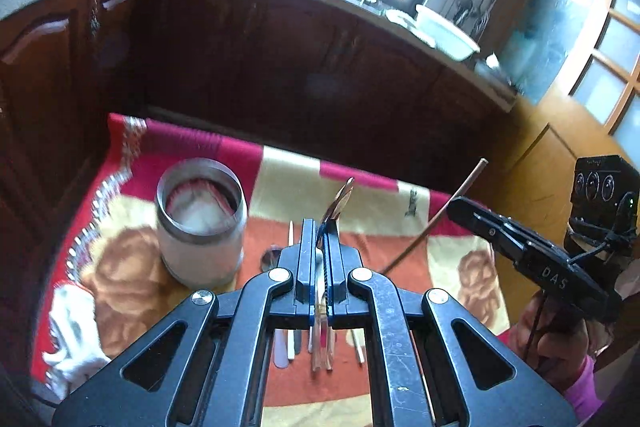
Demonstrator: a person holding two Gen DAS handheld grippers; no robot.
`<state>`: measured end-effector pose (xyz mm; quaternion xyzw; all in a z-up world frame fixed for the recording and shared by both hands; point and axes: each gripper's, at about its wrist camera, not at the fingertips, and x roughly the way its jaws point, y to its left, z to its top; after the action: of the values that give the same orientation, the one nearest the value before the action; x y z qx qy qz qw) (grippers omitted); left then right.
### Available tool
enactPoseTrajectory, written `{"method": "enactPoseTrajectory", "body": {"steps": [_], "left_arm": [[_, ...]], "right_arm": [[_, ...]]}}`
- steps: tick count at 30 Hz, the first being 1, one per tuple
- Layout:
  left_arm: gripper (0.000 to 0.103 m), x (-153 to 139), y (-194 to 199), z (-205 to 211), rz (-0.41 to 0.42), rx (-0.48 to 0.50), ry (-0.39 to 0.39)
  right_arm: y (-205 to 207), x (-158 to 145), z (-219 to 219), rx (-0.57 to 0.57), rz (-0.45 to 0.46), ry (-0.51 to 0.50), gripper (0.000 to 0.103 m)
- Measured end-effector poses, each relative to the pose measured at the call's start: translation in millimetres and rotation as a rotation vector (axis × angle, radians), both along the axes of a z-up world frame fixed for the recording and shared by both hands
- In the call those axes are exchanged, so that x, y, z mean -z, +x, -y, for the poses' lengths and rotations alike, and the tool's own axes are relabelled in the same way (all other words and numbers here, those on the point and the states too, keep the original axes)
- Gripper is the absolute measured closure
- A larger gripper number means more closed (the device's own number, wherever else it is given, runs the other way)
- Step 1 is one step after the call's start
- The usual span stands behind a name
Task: Organize utensils
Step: 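Lift chopstick and spoon into the white jar while opening both tools to release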
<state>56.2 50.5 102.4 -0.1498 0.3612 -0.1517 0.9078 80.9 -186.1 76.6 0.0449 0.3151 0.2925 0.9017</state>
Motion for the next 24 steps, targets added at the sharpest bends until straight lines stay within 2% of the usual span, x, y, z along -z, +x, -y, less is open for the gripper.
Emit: {"method": "enactPoseTrajectory", "body": {"steps": [6,11,14,20,24], "left_arm": [[0.101,-50.9,10.9,-33.6,0.097,-0.096,0.024],[0.101,-67.0,30.0,-53.9,0.150,-0.191,0.080],[0.101,-65.5,44.8,-65.4,0.162,-0.232,0.110],[0.101,-47.2,68.5,-80.0,0.149,-0.268,0.139],[0.101,-25.4,76.7,-82.3,0.107,-0.266,0.156]], "right_arm": [[7.2,-62.8,-30.5,-0.047,0.124,0.017,0.098],[20.0,-99.1,-63.4,-0.077,0.202,0.020,0.098],[29.6,-108.1,-81.1,-0.087,0.215,0.020,0.098],[46.1,-102.1,-104.7,-0.110,0.188,0.045,0.098],[52.3,-84.0,-119.1,-0.132,0.156,0.026,0.098]]}}
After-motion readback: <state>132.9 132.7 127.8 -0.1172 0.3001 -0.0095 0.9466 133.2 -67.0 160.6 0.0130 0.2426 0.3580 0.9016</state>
